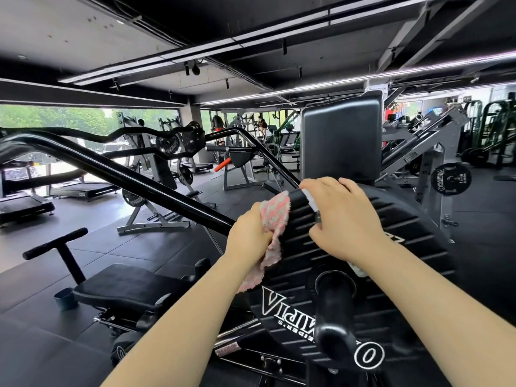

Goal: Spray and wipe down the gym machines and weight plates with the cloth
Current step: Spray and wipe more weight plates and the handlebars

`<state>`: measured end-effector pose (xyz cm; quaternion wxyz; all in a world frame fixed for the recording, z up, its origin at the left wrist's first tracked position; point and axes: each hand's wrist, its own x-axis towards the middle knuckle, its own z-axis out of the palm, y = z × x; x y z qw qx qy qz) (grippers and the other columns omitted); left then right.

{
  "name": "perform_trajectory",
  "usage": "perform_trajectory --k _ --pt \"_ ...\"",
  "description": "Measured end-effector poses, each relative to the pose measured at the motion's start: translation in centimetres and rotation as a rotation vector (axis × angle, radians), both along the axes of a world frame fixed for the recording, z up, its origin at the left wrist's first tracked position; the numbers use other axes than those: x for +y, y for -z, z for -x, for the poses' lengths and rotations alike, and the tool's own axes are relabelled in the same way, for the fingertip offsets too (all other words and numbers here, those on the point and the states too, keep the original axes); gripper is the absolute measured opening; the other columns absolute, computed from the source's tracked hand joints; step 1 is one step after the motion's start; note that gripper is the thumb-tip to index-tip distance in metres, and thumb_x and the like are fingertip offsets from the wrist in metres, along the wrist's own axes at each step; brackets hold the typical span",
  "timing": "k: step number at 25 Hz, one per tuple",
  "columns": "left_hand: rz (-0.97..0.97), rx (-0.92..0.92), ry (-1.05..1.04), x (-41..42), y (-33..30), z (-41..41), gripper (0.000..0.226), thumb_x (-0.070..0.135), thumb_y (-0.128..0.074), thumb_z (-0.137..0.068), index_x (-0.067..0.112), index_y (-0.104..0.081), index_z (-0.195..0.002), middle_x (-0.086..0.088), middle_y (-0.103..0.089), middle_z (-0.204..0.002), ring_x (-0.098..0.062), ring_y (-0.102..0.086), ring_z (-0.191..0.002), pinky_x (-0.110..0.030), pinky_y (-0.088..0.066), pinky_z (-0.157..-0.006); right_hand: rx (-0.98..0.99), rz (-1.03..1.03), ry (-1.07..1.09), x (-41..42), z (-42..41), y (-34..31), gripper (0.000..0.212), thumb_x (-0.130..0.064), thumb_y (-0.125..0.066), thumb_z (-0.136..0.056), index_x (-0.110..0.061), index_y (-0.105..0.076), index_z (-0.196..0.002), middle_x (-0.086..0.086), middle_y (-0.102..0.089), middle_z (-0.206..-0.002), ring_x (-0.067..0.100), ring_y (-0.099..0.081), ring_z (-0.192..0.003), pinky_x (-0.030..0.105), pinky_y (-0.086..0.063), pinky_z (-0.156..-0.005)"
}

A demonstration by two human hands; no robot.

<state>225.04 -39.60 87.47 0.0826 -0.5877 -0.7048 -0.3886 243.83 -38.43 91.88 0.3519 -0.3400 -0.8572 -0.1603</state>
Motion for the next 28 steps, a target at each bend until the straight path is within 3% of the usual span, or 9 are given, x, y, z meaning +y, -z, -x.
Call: perform_trajectory --k 4,8,11,16,19,22,25,28 --pt "0.037 0.160 -0.072 1.2 -3.1 -3.6 0.050 0.003 -0.062 -0.075 0.010 -0.046 -0.122 -0.010 -0.060 -0.111 -0.031 -0.058 -0.104 -0.039 -0.047 -0.081 0.070 -0.036 0.149 -0.9 -1.6 -0.8 0.055 -0.004 -0.062 -0.063 -0.014 -0.050 -0.115 0.002 -0.061 -0.098 0.028 -0.055 -0.103 0.039 -0.031 -0.104" --pt "0.042 0.312 0.023 2.3 -5.3 -5.7 0.031 0.009 -0.055 -0.081 0.008 -0.049 -0.112 -0.011 -0.061 -0.109 -0.032 -0.058 -0.101 -0.037 -0.044 -0.076 0.057 0.011 0.016 0.7 -0.6 -1.3 0.057 -0.010 -0.059 -0.066 -0.018 -0.049 -0.122 0.003 -0.059 -0.113 0.027 -0.047 -0.118 0.035 -0.025 -0.105" --pt "0.064 0.314 0.074 2.1 -5.7 -5.0 0.026 0.018 -0.050 -0.087 0.013 -0.048 -0.112 -0.006 -0.061 -0.110 -0.029 -0.059 -0.100 -0.034 -0.041 -0.071 0.136 0.010 -0.070 1.7 -0.5 0.0 0.058 -0.013 -0.061 -0.061 -0.022 -0.052 -0.117 -0.003 -0.062 -0.103 0.024 -0.053 -0.105 0.029 -0.028 -0.091" --pt "0.061 0.197 0.115 1.2 -4.5 -3.2 0.031 0.025 -0.055 -0.085 0.017 -0.050 -0.114 -0.001 -0.062 -0.111 -0.026 -0.057 -0.103 -0.035 -0.044 -0.078 0.162 -0.014 -0.133 1.8 -0.7 -0.1 0.056 -0.022 -0.053 -0.060 -0.018 -0.053 -0.116 -0.001 -0.064 -0.099 0.026 -0.055 -0.097 0.032 -0.032 -0.085" --pt "0.019 0.115 0.132 1.1 -3.5 -2.3 0.032 0.025 -0.058 -0.082 0.018 -0.050 -0.113 0.001 -0.064 -0.108 -0.026 -0.058 -0.099 -0.033 -0.042 -0.076 0.152 0.000 -0.149 2.0 -0.8 0.1 0.060 -0.025 -0.051 -0.059 -0.017 -0.054 -0.119 0.005 -0.059 -0.127 0.027 -0.054 -0.113 0.034 -0.034 -0.092" --pt "0.055 0.012 0.147 0.4 -0.7 0.0 0.046 0.039 -0.060 -0.079 0.017 -0.050 -0.118 0.006 -0.058 -0.108 -0.021 -0.057 -0.101 -0.028 -0.039 -0.077 0.110 0.035 -0.137 2.4 -1.1 0.2 0.063 -0.017 -0.060 -0.064 -0.017 -0.049 -0.126 0.009 -0.029 -0.153 0.026 -0.032 -0.138 0.037 -0.025 -0.107" --pt "0.006 -0.240 0.168 -0.8 2.8 1.5 0.071 0.052 -0.051 -0.069 0.017 -0.050 -0.130 0.012 -0.050 -0.117 -0.008 -0.049 -0.108 -0.009 -0.034 -0.081 0.090 0.047 -0.134 2.3 -1.0 0.1 0.067 -0.012 -0.064 -0.064 -0.016 -0.048 -0.128 0.008 -0.021 -0.156 0.026 -0.020 -0.144 0.036 -0.019 -0.111" --pt "-0.071 -0.415 0.161 -1.6 4.7 1.0 0.061 0.039 -0.053 -0.075 0.015 -0.048 -0.131 0.022 -0.048 -0.111 0.006 -0.049 -0.098 0.007 -0.028 -0.072 0.083 0.079 -0.149 2.0 -1.0 -0.2 0.069 -0.012 -0.064 -0.065 -0.015 -0.047 -0.131 0.008 -0.029 -0.153 0.024 -0.023 -0.143 0.031 -0.015 -0.111"
